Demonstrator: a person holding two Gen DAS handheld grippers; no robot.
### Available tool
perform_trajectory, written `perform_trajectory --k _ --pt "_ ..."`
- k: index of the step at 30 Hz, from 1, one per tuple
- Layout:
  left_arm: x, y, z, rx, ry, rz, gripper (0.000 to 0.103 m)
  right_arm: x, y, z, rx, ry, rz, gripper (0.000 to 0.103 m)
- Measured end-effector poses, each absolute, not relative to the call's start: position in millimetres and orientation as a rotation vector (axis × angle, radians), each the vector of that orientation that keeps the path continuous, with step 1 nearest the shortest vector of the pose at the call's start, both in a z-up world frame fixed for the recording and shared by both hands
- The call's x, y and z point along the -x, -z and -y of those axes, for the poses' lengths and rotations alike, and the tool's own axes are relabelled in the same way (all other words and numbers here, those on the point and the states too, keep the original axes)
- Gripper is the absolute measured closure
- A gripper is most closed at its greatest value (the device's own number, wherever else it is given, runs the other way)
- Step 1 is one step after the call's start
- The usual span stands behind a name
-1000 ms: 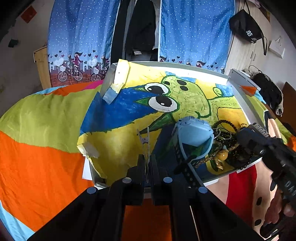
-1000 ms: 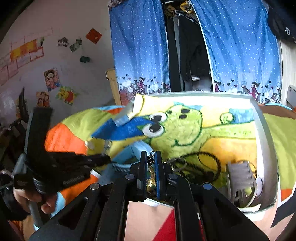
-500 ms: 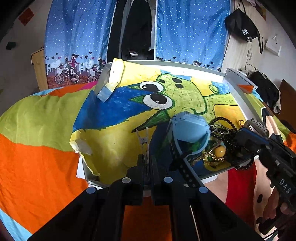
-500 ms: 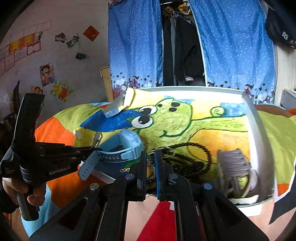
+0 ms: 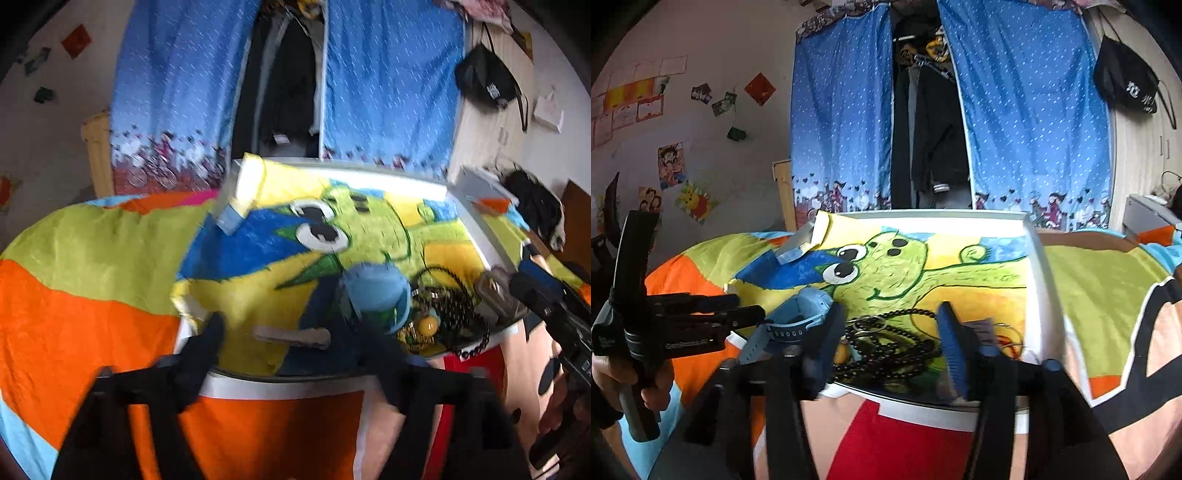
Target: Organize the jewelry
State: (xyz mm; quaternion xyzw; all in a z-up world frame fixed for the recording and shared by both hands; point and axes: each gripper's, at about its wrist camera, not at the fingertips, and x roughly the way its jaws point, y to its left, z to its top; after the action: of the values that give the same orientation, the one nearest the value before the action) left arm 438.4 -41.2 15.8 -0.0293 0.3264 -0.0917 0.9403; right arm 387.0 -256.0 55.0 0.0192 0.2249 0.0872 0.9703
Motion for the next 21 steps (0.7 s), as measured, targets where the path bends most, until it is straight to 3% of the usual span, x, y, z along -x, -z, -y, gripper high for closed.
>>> perform_trajectory --k 3,6,8,21 --pt "-432 -20 40 0.057 0.175 -0.641 0.02 -378 -59 264 -0.053 -0.164 -0.437 0.041" --pt "-423 -23 41 0.05 0.161 -0.613 0.007 -372 -61 270 -0.065 -0.152 -0.416 0.027" --pt "-415 -26 41 0.05 0.147 -0.582 0.002 -366 -63 274 -0.072 -0.151 -0.401 0.023" --pt "-376 -29 37 0.093 0.124 -0.561 0.0 -327 -65 299 -0.142 -0.14 -0.373 0.004"
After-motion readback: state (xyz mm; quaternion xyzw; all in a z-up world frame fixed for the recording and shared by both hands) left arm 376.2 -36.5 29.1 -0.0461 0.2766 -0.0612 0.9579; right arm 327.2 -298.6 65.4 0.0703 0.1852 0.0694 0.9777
